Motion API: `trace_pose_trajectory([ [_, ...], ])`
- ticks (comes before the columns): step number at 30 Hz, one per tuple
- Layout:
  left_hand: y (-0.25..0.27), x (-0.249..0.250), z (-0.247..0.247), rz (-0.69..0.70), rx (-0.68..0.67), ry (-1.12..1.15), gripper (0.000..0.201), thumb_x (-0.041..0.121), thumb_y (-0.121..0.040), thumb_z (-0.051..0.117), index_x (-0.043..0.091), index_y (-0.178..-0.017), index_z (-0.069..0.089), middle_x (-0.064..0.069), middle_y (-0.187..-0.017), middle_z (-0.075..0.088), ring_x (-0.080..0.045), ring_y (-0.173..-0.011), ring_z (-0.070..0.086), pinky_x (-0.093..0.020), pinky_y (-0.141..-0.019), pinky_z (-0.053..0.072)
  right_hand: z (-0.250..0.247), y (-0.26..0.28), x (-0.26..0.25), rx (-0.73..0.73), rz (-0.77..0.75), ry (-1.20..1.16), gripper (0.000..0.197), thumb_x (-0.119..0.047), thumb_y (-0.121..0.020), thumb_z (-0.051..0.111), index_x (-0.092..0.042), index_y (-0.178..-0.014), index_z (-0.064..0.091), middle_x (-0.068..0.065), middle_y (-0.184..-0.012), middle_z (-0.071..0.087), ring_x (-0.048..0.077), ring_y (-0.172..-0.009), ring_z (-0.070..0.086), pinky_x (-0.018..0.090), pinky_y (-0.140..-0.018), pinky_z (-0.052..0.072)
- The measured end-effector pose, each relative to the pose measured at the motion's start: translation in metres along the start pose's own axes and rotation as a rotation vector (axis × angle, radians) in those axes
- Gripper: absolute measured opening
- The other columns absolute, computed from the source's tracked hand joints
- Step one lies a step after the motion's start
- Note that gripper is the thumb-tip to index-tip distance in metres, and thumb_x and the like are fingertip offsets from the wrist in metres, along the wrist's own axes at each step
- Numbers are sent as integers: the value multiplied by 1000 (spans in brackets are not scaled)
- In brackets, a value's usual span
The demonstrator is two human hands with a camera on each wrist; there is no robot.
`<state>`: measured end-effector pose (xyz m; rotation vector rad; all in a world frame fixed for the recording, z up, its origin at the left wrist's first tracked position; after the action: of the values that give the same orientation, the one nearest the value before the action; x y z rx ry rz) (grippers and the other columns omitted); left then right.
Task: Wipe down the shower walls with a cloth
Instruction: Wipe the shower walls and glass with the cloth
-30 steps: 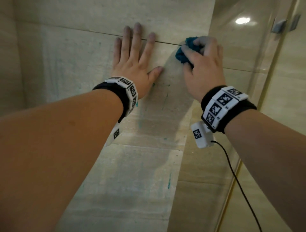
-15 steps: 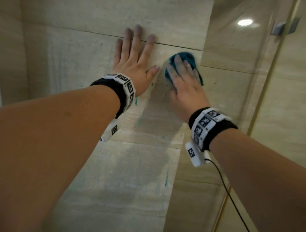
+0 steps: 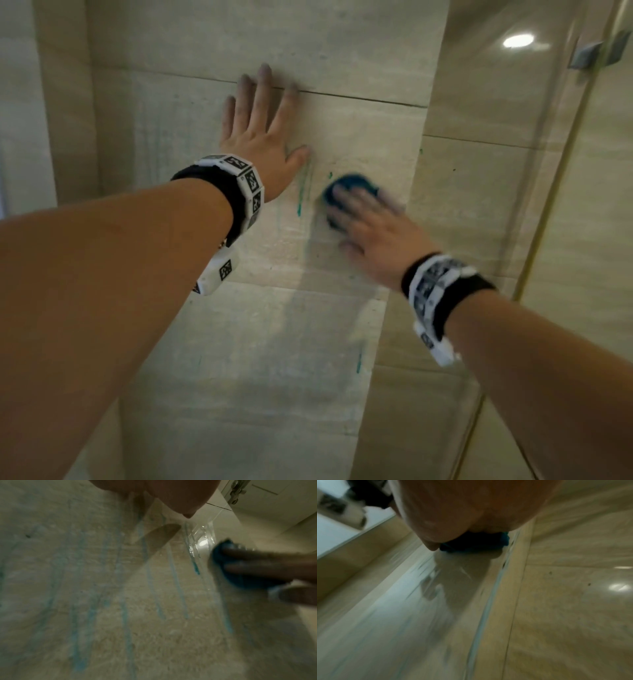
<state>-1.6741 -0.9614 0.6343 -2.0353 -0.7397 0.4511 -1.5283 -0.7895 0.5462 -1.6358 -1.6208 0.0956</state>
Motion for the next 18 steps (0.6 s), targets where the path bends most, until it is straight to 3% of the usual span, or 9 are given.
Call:
trace_pose_trajectory([
  [3,-5,-7,4,-17,1,9,80,64,-104,25,32,-163,-18,-8,-171,-27,-34,-157,-22,-54,-128,-8,-57,-43,44,65,182,-49,65,-47,-107,32,-33,-164,5,-6,-172,-9,16,-158,-6,40,-127,-7],
  [5,-4,-8,8,-21,25,29,75,62,-105,20,33,-163,-18,-6,-171,-27,-31,-157,-23,-53,-128,-9,-78,-62,55,63,256,-94,64,-47,-108,28,-31,-164,3,-7,-171,-14,15,-157,-11,41,-127,-8],
  [8,-3,-6,14,-36,69,46,72,59,-107,19,33,-164,-17,-6,-172,-24,-31,-158,-22,-54,-128,-10,-70,-68,42,89,304,-110,68,-47,-106,31,-29,-164,2,-6,-171,-16,16,-157,-14,43,-127,-9],
  [12,-4,-6,16,-30,68,39,72,59,-106,19,33,-163,-17,-7,-172,-24,-33,-158,-21,-55,-127,-10,-22,-38,2,70,138,-39,78,-46,-98,40,-29,-164,3,-5,-172,-10,18,-158,-11,46,-127,-8],
  [14,-5,-7,12,-23,30,57,73,59,-106,20,33,-163,-17,-6,-171,-25,-33,-157,-23,-54,-127,-11,-3,-21,-15,8,73,-6,78,-50,-94,35,-29,-165,7,-7,-172,-7,17,-158,-8,47,-127,-5],
  [18,-2,-15,-2,5,-59,79,74,60,-106,22,33,-163,-18,0,-171,-27,-26,-158,-23,-48,-129,-9,1,-11,-17,-80,-14,14,67,-50,-103,28,-37,-164,3,-16,-168,-17,11,-157,-12,41,-127,-8],
])
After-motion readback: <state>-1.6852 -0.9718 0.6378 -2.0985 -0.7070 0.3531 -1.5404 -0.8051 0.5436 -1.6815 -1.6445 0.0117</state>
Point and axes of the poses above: each hand's wrist, its own y-axis away from the middle knuckle, its own z-axis out of the palm, x = y × z, the point moved 4 cm from there along -y, towards the middle knuckle
